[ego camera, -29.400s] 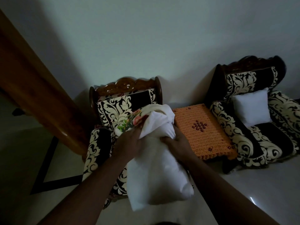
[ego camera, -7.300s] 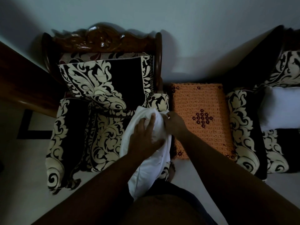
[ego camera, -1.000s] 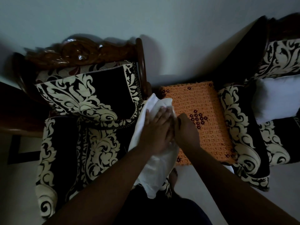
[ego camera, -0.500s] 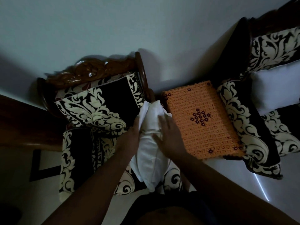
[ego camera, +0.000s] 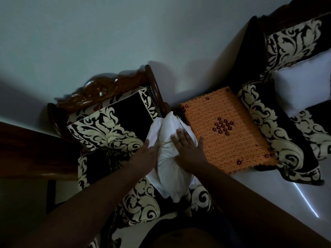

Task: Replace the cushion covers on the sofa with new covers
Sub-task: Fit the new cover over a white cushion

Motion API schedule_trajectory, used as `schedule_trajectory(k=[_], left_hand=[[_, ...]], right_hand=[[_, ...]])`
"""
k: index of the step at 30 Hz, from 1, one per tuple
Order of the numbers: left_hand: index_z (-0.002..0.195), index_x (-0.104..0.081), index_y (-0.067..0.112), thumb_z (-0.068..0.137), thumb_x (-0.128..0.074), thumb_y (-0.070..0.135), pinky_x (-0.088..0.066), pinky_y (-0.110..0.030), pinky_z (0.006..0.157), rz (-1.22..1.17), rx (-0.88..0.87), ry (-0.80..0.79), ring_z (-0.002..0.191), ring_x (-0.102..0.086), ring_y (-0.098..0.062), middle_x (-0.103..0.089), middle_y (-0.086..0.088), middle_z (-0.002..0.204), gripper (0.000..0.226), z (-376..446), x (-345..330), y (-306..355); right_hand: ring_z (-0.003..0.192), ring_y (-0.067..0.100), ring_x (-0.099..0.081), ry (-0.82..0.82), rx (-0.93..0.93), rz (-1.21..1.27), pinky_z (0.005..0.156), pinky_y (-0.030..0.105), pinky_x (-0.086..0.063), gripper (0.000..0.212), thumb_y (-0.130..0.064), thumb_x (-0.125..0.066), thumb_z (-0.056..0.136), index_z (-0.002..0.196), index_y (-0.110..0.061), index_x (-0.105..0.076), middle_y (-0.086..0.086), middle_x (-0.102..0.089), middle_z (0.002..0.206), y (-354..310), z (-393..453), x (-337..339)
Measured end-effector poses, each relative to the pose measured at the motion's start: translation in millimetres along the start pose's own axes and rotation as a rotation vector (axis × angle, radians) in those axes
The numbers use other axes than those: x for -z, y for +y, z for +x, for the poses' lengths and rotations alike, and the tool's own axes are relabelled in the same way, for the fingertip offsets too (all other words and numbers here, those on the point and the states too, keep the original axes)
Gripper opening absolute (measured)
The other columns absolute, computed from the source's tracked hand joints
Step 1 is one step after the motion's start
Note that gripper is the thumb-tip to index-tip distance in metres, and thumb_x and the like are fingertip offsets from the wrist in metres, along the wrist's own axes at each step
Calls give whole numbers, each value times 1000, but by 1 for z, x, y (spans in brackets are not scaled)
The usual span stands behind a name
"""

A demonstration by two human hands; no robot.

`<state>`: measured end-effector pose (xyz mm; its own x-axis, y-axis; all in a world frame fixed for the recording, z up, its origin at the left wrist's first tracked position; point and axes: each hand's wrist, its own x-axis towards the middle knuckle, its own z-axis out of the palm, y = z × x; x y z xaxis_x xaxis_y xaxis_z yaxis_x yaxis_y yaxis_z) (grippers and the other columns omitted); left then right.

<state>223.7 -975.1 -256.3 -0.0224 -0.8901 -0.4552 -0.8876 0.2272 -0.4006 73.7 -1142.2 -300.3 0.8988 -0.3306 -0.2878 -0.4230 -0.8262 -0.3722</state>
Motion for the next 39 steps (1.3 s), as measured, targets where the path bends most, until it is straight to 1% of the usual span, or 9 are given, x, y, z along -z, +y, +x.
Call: schedule_trajectory(k=[3, 6, 13, 17, 21, 26, 31, 35, 39], left_hand=[[117, -71, 24, 83, -66, 38, -22, -58, 117, -74, -277, -94, 129, -45, -24, -67, 4, 124, 37, -1, 17, 4], [112, -67, 30, 79, -62, 53, -29, -53, 107, -245, -431, 24, 115, -46, -22, -65, 11, 109, 41, -13, 40, 17], [92, -72, 36, 88, -61, 50, -38, -40, 82, -461, -220, 175, 90, -49, -15, -63, 15, 84, 18, -23, 54, 34], [88, -70, 37, 88, -63, 49, -41, -41, 80, -553, -111, 253, 92, -50, -14, -60, 15, 82, 13, -27, 48, 43], [89, -69, 38, 89, -59, 50, -42, -41, 81, -538, -103, 260, 97, -50, -15, -60, 14, 86, 16, -23, 56, 56], [88, -65, 36, 93, -58, 43, -41, -40, 81, -542, -134, 301, 98, -51, -15, -63, 15, 94, 11, -9, 68, 71], [84, -68, 36, 90, -58, 52, -37, -40, 81, -483, -74, 279, 103, -53, -14, -62, 16, 90, 20, 9, 76, 56], [92, -67, 32, 87, -46, 75, -37, -43, 85, -405, -67, 238, 96, -50, -18, -61, 12, 89, 48, 12, 71, 26], [99, -68, 30, 82, -60, 71, -31, -47, 97, -291, -92, 196, 110, -50, -21, -61, 9, 98, 44, 27, 65, -5]], right_hand=[[155, 20, 19, 45, -25, -3, 109, 73, 15, 83, -55, -43, 99, 160, -36, 12, -1, 25, 166, -1, -1, -4], [155, 19, 14, 93, -59, 6, 111, 72, 12, 82, -63, -37, 98, 160, -35, 9, 0, 20, 168, 5, 0, -4], [155, 19, -8, 198, -62, 226, 117, 67, 2, 70, -58, -51, 97, 157, -31, -27, 2, -12, 169, -6, -14, 9], [148, 16, -32, 346, 327, 305, 116, 67, -19, 54, -61, -58, 93, 136, -28, -58, -1, -47, 150, 26, -70, -4], [156, 21, -11, 180, 328, 125, 117, 70, -11, 70, -77, -50, 89, 146, -36, -49, 2, -34, 162, 38, -97, -35], [151, 32, -23, 98, 115, 3, 108, 80, -18, 72, -68, -48, 80, 140, -29, -48, 11, -38, 155, 6, -69, -33], [145, 35, -21, 40, 169, -60, 110, 81, -8, 103, -77, -56, 59, 143, -20, -38, 9, -30, 150, 8, -51, -23], [143, 30, -27, 58, 302, 27, 106, 80, -13, 75, -74, -59, 71, 135, -39, -42, 2, -36, 148, 44, -57, -16], [141, 22, -29, 73, 367, 103, 108, 73, -12, 55, -66, -65, 77, 129, -49, -54, -5, -42, 144, 66, -71, -16]])
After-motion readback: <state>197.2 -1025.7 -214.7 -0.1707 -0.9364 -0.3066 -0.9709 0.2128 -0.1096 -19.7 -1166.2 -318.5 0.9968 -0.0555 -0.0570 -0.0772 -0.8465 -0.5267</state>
